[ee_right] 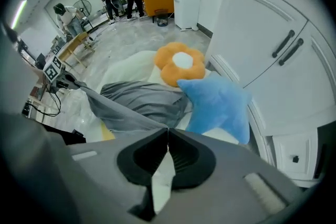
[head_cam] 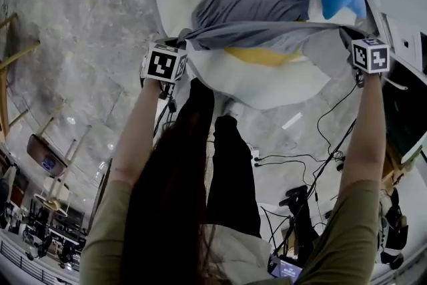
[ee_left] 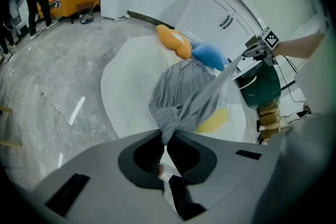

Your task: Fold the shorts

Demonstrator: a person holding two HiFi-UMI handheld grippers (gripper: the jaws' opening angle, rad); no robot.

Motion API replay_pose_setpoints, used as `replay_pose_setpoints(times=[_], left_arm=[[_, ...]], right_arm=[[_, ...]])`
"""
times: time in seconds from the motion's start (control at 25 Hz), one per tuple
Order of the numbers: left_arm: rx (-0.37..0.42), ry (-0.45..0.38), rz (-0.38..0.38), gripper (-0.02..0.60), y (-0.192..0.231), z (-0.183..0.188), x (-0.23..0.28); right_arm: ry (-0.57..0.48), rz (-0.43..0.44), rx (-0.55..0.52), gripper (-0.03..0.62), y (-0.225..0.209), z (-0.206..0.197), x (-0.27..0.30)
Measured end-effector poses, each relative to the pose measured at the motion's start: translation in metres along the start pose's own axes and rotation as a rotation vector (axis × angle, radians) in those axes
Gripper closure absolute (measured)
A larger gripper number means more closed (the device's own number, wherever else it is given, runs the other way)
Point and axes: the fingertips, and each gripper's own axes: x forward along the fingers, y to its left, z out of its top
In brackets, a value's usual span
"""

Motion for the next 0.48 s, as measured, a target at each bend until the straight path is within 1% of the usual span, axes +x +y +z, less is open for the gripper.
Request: replay_pose_setpoints(times=[0.24,0.36,0.48], left_arm=[[0.01,0.005,0.011,0.558,0.004,0.022,0.01],[-0.022,-0.01,0.037,0.558,0.004,0.027,0.018],[-0.07,-0.041,0.082,0.558,0.01,0.034,0.028]], right_arm=[[-0.029,-0.067,0.019,0.585,-0.026,0.045,0.021],[-0.067,-0.094,0.033,0.585,-0.04,0.069,0.033],[-0.11,-0.085,0.037,0.585,-0.048,0.092,0.053]])
